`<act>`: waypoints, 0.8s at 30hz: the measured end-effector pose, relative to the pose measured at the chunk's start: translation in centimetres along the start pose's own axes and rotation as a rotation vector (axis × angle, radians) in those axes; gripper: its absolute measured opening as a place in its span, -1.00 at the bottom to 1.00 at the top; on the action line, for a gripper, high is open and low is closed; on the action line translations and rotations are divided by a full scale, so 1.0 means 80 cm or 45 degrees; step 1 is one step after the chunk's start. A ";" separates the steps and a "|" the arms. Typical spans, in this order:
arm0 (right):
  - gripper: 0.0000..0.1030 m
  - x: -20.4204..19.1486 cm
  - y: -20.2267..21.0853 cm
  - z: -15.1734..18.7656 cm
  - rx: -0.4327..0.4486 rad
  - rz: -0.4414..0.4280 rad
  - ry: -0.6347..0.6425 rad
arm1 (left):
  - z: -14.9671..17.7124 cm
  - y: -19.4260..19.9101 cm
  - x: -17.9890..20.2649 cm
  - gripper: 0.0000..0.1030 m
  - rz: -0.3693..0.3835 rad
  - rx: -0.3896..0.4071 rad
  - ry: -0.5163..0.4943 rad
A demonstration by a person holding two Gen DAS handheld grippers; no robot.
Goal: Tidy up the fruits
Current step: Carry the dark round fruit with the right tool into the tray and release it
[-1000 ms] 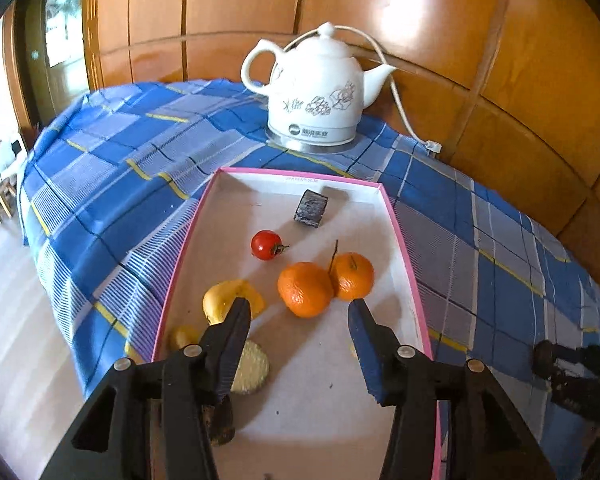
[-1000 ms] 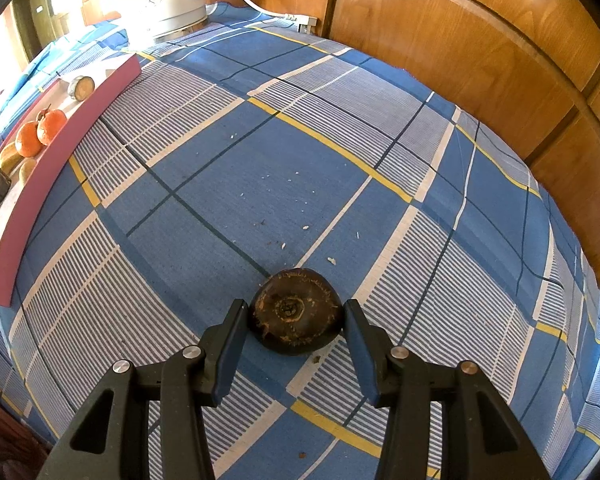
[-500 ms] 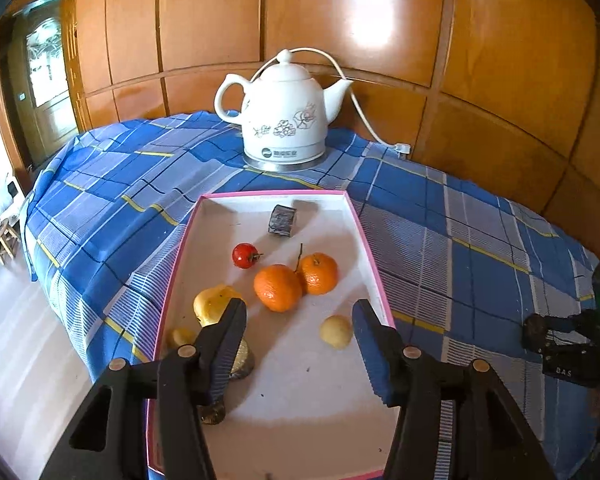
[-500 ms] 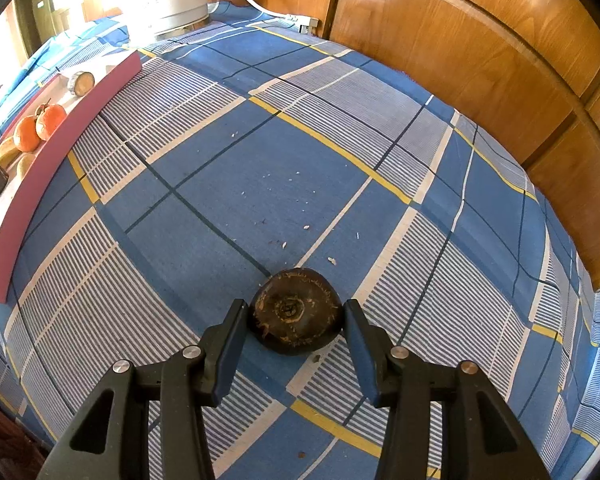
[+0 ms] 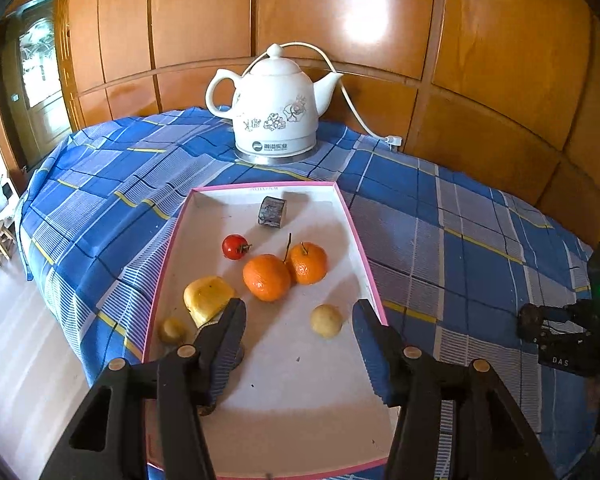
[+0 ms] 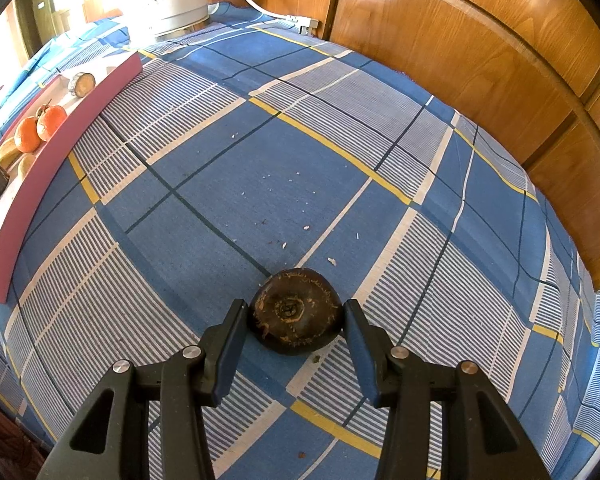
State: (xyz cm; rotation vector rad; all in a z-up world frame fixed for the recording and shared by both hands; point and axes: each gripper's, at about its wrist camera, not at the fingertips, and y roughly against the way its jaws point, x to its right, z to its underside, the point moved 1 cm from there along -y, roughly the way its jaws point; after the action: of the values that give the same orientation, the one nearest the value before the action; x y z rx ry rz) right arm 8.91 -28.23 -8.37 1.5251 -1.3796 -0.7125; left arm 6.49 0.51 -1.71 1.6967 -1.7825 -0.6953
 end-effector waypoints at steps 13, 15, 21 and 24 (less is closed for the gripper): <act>-0.05 0.001 0.001 0.000 0.007 -0.013 -0.005 | 0.002 0.000 -0.024 0.09 -0.016 -0.005 0.049; -0.06 0.003 0.002 -0.001 0.009 -0.031 -0.016 | 0.001 0.001 -0.036 0.10 -0.033 0.002 0.069; -0.06 -0.023 0.031 -0.014 0.072 -0.183 0.011 | 0.000 0.009 -0.086 0.09 -0.114 0.028 0.157; -0.06 -0.064 0.053 -0.025 0.118 -0.291 0.087 | 0.003 0.011 -0.108 0.09 -0.139 0.031 0.203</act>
State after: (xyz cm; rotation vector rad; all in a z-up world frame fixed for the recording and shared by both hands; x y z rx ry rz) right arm 7.85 -22.54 -4.53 1.7837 -1.2136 -0.7363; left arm 5.96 9.16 -1.73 1.8232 -1.6048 -0.5691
